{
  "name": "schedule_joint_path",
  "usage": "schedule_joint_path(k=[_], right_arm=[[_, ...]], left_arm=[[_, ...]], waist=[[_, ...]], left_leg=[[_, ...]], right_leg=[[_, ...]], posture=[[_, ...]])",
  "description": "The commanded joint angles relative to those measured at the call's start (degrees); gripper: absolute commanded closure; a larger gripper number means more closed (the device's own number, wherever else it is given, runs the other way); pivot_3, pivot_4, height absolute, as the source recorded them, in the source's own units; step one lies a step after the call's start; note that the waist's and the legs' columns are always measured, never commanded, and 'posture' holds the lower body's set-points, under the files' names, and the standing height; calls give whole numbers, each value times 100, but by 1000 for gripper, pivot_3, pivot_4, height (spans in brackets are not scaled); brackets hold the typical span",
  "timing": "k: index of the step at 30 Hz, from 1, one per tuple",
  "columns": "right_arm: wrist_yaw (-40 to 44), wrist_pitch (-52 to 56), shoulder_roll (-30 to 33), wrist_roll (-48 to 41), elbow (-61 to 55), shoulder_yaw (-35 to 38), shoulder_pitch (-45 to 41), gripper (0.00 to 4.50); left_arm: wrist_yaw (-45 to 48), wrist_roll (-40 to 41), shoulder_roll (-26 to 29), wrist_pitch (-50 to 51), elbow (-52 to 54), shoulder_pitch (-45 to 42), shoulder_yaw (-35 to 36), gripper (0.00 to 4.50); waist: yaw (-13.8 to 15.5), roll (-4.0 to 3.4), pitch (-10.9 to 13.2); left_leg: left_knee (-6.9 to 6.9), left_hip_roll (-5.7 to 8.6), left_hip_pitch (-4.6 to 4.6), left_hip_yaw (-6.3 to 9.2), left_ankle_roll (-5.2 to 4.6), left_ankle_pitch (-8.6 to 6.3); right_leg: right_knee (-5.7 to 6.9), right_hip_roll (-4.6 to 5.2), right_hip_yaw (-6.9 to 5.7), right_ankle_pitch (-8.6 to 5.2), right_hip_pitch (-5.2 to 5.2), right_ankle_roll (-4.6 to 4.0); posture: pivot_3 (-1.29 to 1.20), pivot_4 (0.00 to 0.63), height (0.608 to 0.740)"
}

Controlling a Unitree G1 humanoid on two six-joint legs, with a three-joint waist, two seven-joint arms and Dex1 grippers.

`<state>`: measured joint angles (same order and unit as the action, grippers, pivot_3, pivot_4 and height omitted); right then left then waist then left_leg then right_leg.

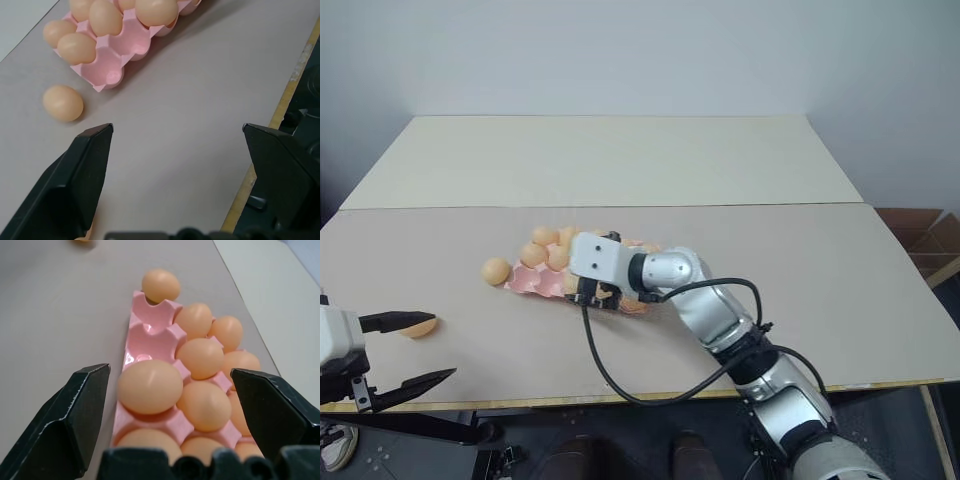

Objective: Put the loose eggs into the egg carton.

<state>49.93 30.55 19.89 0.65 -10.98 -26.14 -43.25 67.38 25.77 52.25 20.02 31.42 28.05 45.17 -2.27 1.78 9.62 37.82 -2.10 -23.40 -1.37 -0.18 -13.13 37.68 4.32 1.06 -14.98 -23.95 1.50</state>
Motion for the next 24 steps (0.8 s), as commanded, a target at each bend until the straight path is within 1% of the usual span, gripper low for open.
schedule_joint_path(k=[1, 5, 9, 13, 20, 24], right_arm=[[688, 499, 535, -800, -834, 640, 49, 29], [1641, 429, 1458, -1634, -1265, 1125, 300, 29], [2155, 161, 2075, -1906, -1385, 1262, 519, 29], [2202, 142, 2239, -1981, -1371, 1259, 564, 29], [2165, 223, 2276, -2087, -1364, 1241, 576, 29], [2169, 180, 2299, -2072, -1291, 1190, 570, 29]], left_arm=[[-94, -106, -51, -77, -10, 46, 167, 0], [-130, -182, -171, -127, -25, 166, 296, 0], [-151, -258, -273, -186, -39, 296, 400, 0], [-166, -260, -316, -174, -26, 378, 493, 0], [-201, -238, -422, -121, 103, 528, 686, 0], [-292, -287, -535, -141, 155, 592, 676, 0]], waist=[[11, 0, 0], [15, 1, 0], [0, 1, 0], [-11, 2, -1], [11, 3, -1], [15, 3, -1]], left_leg=[[0, 0, 0, 1, 0, 0], [0, 0, 1, 6, 0, 0], [0, -6, 8, -3, 0, 0], [0, -7, 9, -14, 0, 0], [0, -4, 2, -14, 0, 0], [0, -4, 4, -13, 0, 0]], right_leg=[[0, 0, 0, 0, 0, 0], [-7, 2, 0, 0, 4, 0], [-4, -4, 0, -1, 7, 0], [-2, -6, 5, 0, 4, -2], [-6, -2, 5, -1, 2, -1], [-4, -2, 5, 0, 2, -1]], posture=[[0, 150, 740], [0, 150, 740], [0, 150, 740], [0, 150, 740], [0, 150, 740], [0, 150, 740]])
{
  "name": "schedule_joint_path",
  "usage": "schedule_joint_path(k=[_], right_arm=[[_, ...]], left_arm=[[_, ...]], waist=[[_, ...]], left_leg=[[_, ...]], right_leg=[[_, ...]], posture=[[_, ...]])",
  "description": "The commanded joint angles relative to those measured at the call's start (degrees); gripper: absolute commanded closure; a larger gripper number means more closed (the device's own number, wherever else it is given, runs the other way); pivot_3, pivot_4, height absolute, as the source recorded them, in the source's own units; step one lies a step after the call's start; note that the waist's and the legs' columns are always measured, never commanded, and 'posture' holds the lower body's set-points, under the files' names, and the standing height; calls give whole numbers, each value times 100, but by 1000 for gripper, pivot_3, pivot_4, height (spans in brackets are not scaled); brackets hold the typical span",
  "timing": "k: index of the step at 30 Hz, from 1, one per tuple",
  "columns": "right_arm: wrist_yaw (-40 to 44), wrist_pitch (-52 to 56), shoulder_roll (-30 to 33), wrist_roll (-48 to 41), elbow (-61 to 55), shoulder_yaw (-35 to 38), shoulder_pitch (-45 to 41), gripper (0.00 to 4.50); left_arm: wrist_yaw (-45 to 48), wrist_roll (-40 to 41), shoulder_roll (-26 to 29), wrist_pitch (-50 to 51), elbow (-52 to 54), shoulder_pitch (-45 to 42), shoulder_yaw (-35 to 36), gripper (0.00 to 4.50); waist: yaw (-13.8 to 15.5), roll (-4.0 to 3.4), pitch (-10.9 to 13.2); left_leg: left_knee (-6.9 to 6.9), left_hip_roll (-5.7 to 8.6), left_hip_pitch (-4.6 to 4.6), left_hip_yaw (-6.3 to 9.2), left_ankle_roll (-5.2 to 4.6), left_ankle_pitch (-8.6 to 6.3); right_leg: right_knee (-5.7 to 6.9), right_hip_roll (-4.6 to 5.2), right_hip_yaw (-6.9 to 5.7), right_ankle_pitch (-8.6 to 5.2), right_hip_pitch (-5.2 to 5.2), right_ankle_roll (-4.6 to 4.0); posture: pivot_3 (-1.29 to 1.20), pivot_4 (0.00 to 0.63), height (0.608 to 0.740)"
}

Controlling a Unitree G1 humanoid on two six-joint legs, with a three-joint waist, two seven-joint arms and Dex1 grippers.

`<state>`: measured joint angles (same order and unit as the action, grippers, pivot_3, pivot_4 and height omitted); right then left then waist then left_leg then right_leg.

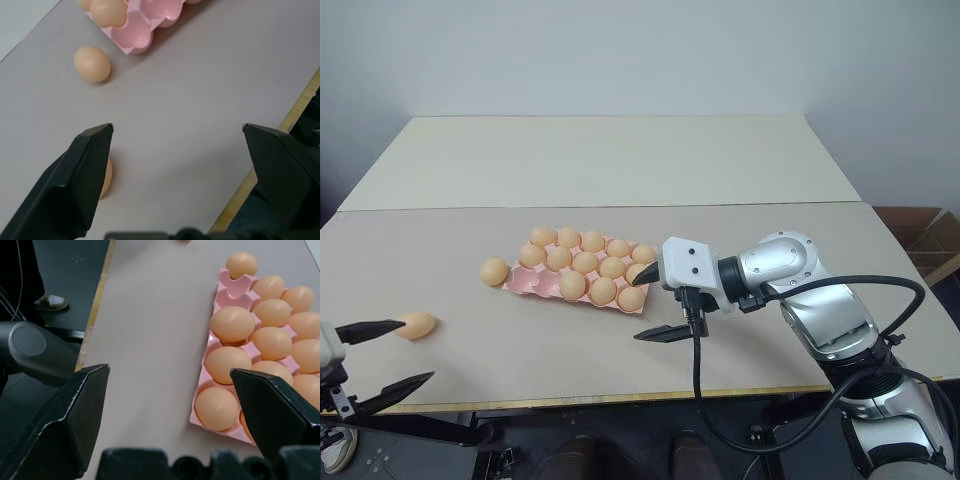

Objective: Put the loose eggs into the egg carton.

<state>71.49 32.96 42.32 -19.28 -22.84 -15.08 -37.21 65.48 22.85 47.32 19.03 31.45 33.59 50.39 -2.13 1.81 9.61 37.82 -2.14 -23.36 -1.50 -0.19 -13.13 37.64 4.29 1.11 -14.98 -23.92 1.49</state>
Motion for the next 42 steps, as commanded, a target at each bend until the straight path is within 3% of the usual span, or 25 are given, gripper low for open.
schedule_joint_path(k=[1, 17, 33, 41, 42], right_arm=[[13, -64, 58, -79, -96, 77, -39, 29], [-498, 347, 26, -56, -378, -22, 103, 29], [-981, 960, 193, -218, -899, 191, 271, 29], [-1308, 1331, 340, -377, -1259, 322, 446, 29], [-1356, 1375, 337, -390, -1283, 339, 455, 4]], left_arm=[[-122, -15, -59, -56, 158, 50, 146, 0], [-723, -653, 302, -328, -1088, -797, -338, 0], [-370, -818, 723, -1107, -4136, -2954, -2200, 0], [-267, -881, 700, -1092, -4958, -3586, -2915, 0], [-313, -904, 680, -1073, -5018, -3667, -2978, 184]], waist=[[1, 0, 0], [14, 2, -1], [129, 3, -2], [130, 5, -3], [131, 5, -3]], left_leg=[[0, 0, 1, 0, 0, 0], [0, 2, 0, 1, 0, 0], [1, 5, -8, -8, 0, 0], [2, 5, -15, -10, 0, 0], [3, 6, -14, -10, -1, 0]], right_leg=[[1, 0, 0, 0, 0, 0], [1, 1, -1, 0, 0, 0], [6, 4, -1, 1, -10, 0], [10, 3, -1, 1, -15, 1], [11, 4, -1, 1, -14, 1]], posture=[[0, 150, 740], [0, 150, 740], [0, 150, 740], [0, 150, 740], [0, 150, 740]])
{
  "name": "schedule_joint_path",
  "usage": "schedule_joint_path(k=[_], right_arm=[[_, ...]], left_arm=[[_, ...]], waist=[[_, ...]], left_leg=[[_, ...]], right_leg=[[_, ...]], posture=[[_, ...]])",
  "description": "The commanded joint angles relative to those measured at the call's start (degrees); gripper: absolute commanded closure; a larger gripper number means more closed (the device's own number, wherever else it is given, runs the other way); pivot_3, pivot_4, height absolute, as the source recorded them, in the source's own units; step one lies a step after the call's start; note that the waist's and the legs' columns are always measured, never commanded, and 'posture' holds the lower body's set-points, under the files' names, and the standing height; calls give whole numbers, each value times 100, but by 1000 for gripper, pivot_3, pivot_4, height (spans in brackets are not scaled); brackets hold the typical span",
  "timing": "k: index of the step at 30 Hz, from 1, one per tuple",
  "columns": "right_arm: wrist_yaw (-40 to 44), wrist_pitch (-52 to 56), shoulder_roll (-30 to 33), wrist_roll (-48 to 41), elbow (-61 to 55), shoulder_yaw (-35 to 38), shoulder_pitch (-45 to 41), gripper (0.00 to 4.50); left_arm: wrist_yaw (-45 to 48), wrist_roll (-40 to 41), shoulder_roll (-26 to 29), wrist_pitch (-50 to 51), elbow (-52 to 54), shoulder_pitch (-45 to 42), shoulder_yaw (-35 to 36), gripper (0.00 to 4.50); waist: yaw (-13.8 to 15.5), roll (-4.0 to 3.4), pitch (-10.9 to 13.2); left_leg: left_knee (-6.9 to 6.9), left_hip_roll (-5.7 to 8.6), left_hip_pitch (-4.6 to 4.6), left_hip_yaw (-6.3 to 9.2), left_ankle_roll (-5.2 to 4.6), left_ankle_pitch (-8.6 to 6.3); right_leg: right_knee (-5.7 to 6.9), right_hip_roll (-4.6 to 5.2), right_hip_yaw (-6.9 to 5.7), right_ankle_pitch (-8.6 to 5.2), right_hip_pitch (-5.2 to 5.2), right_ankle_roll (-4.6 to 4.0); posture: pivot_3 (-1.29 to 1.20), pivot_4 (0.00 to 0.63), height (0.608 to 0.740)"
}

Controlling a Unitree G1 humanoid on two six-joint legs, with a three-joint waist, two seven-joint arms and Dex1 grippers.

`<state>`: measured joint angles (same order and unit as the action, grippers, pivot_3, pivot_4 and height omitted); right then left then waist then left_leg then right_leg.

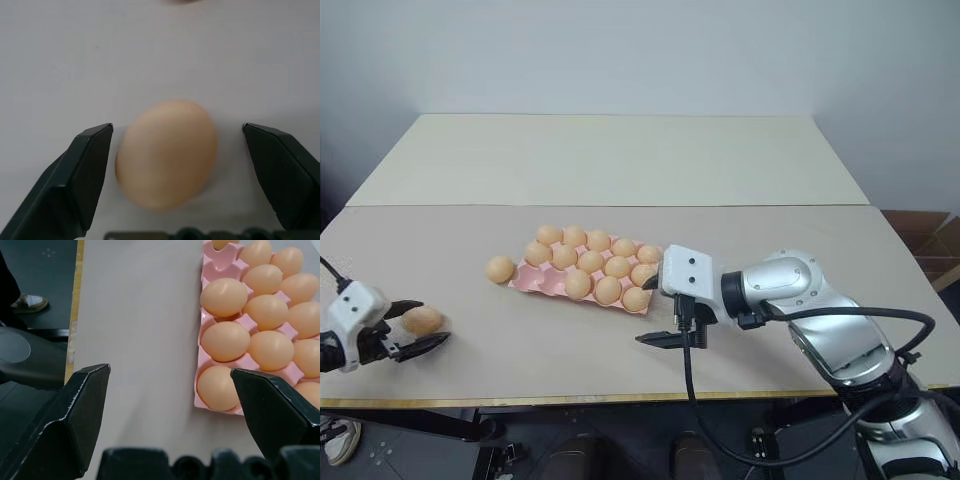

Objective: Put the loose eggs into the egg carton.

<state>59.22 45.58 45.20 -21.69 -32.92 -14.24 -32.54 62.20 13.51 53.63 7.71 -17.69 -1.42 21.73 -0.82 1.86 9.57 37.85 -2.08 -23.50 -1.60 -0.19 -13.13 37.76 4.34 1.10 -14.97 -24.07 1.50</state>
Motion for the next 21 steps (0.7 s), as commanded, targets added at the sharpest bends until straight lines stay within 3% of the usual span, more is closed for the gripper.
schedule_joint_path(k=[1, 8, 11, 16, 21], right_arm=[[-181, 157, 51, -148, -290, 262, -12, 0], [-482, 374, 58, -221, -459, 293, 79, 0], [-595, 421, 82, -252, -527, 334, 124, 0], [-821, 531, 109, -261, -594, 393, 152, 0], [-1069, 740, 76, -365, -802, 541, 191, 0]], left_arm=[[-23, -55, 71, 76, -164, -230, -211, 381], [-101, -88, 126, 87, -118, -243, -323, 2386], [-244, 149, -51, 79, -8, -317, -123, 2438], [308, 1425, -297, 500, 925, -288, 437, 2438], [686, 2171, -497, 913, 1600, -705, 134, 2438]], waist=[[0, 0, 0], [1, 0, 0], [1, 0, 0], [2, 7, -2], [18, 7, -2]], left_leg=[[1, 0, 1, 0, 0, 0], [2, 1, 2, 0, 0, 0], [2, 0, 3, 1, 0, 0], [5, -1, -3, 3, 0, 0], [5, 2, -2, 10, 0, 0]], right_leg=[[2, 0, 0, 0, 0, 0], [6, 0, 1, 0, 1, 0], [10, 0, 1, 0, 1, 1], [9, 0, 0, 0, -1, 1], [9, 2, 1, 0, 2, 1]], posture=[[0, 150, 740], [0, 150, 740], [0, 150, 740], [0, 150, 740], [0, 150, 740]])
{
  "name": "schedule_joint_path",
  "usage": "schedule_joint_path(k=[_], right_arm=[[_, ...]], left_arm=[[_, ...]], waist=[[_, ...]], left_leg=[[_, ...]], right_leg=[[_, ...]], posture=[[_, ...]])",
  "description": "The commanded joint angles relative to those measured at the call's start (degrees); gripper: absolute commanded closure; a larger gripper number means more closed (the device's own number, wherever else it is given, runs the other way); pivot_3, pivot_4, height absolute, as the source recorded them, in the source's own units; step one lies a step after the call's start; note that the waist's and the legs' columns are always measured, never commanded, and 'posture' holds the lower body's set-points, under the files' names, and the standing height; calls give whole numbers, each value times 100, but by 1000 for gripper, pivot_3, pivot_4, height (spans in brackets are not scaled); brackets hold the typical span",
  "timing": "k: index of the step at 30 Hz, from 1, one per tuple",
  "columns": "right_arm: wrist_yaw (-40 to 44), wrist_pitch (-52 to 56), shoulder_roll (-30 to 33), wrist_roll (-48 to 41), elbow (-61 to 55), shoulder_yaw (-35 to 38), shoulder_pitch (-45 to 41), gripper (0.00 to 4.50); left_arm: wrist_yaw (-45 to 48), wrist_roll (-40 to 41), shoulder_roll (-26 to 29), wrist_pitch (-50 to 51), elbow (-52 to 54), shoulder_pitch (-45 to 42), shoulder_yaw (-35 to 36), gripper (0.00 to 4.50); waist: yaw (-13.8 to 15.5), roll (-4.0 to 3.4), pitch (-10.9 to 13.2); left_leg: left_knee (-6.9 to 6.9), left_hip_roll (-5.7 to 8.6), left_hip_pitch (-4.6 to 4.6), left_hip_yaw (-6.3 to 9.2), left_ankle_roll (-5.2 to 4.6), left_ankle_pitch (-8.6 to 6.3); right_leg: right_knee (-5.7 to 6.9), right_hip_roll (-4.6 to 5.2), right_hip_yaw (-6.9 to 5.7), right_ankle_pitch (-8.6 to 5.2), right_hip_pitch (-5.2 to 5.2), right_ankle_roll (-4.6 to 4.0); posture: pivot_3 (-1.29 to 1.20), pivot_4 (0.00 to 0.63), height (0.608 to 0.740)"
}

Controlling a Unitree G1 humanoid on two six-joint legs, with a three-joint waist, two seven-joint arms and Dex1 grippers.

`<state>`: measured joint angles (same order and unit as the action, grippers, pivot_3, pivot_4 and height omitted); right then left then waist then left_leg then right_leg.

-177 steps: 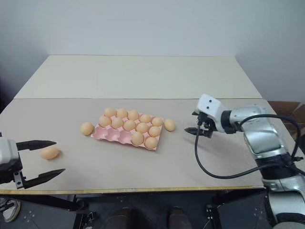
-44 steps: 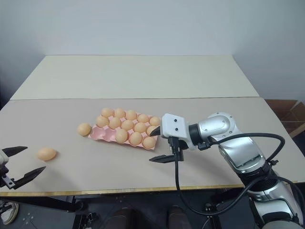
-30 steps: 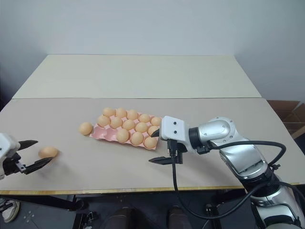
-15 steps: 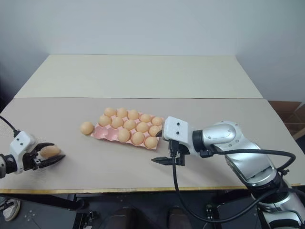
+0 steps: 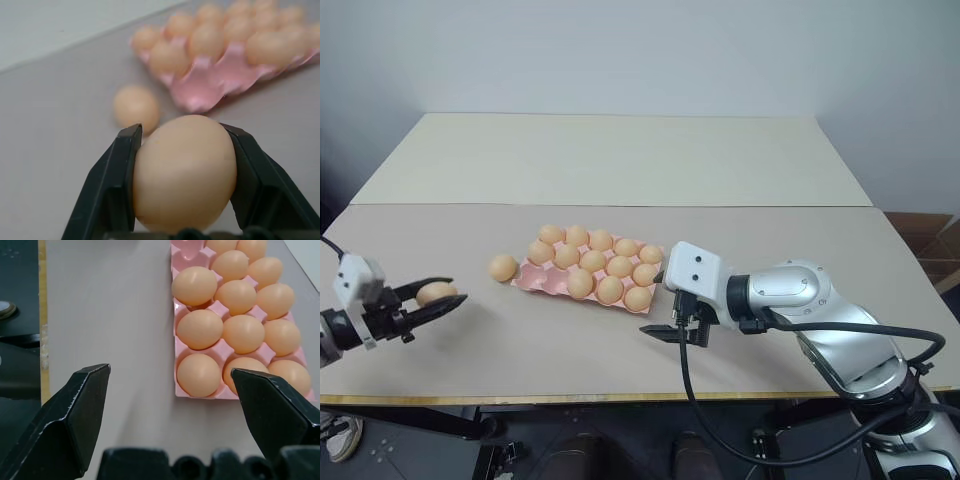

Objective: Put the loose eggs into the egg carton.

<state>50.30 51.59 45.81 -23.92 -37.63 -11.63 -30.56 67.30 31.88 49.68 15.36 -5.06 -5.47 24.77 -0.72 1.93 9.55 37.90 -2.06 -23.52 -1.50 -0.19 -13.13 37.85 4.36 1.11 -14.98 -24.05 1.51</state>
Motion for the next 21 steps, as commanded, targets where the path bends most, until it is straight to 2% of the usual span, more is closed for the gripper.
schedule_joint_path(k=[1, 6, 12, 21], right_arm=[[-232, 186, 22, -155, -399, 331, 14, 0], [-516, 438, 93, -215, -752, 561, 126, 0], [-990, 995, 48, -432, -1299, 820, 327, 0], [-1385, 1386, 139, -589, -1677, 1115, 631, 0]], left_arm=[[182, 309, -184, 151, 357, -486, -358, 2438], [243, 155, -638, 182, 216, -1270, -1100, 2438], [222, -410, -1190, -389, -635, -2087, -1745, 2438], [364, -788, -1531, -1037, -1611, -2688, -1953, 2438]], waist=[[24, 0, 0], [21, 2, -2], [-9, 3, -2], [-5, 3, -2]], left_leg=[[0, 3, 0, -1, 0, 0], [9, 7, -1, -1, -1, 0], [9, 7, -8, 0, -1, 1], [15, 9, -16, 5, -2, 1]], right_leg=[[2, 0, -1, 0, 1, 0], [3, -4, -1, -1, 7, 3], [8, -9, 0, -1, -1, 3], [5, -8, -3, -1, 0, 4]], posture=[[0, 150, 740], [0, 150, 740], [0, 150, 740], [0, 150, 740]])
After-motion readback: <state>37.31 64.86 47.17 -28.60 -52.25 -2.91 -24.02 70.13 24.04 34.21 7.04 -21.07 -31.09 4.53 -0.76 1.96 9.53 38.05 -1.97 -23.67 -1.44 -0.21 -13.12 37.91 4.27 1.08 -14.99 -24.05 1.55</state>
